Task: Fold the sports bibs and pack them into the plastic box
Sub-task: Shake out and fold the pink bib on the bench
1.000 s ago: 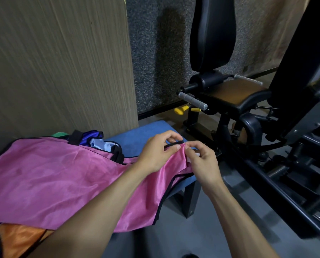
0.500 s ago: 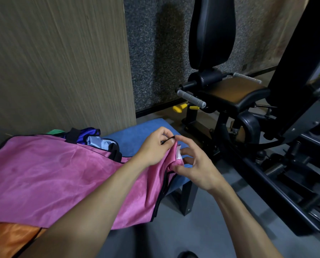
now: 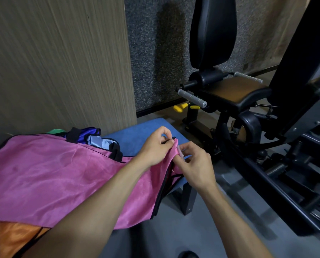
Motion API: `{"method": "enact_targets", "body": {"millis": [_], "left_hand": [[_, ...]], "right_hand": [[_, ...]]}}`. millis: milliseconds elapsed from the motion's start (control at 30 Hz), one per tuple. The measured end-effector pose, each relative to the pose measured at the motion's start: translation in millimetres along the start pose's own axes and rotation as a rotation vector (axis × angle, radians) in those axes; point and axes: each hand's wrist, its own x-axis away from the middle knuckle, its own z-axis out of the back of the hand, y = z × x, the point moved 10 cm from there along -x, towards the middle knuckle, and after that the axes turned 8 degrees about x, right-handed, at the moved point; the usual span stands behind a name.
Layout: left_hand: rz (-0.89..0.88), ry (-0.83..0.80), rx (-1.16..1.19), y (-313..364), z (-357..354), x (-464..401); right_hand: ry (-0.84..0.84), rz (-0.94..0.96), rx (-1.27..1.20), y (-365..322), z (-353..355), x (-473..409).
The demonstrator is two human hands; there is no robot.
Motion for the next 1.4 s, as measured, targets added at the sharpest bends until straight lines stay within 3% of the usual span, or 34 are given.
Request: {"method": "enact_targets", "body": {"millis": [233,300,400,533,933,1067,1267,1400], "left_hand": [[-0.193,0.071,-0.398,27,11,18],[-0.324,-0.031,-0.383,46,6,38],[-0.374,-0.161,-0.645,46,-9,65],[-0.404,-0.066,-0.871,36,-16,80],[-0.38,-0.007,-0.747,30,3,84],[-0.477,0.03,-0.873,40,1,81],[-0.745,-0.05,-0.965,58,-12,80],[-0.661,-0.132,-0.887,51,-10,69]], "right_hand": [[-0.019,-0.049,-0.072,6,2,-2],[-0.039,-0.08,-0.077,10,0,-4],[-0.064,-0.158,-0.113,19,-5,-6],[-0.12,-0.228,-0.211,23,-11,-4],[-0.321,-0.192,-0.423,20,-16,3],[-0.346,-0.121,-0.386,14,-16,4],[-0.423,-0.072,-0.347,4,-18,8],[-0.428,-0.039,-0.183,14,-18,4]]}}
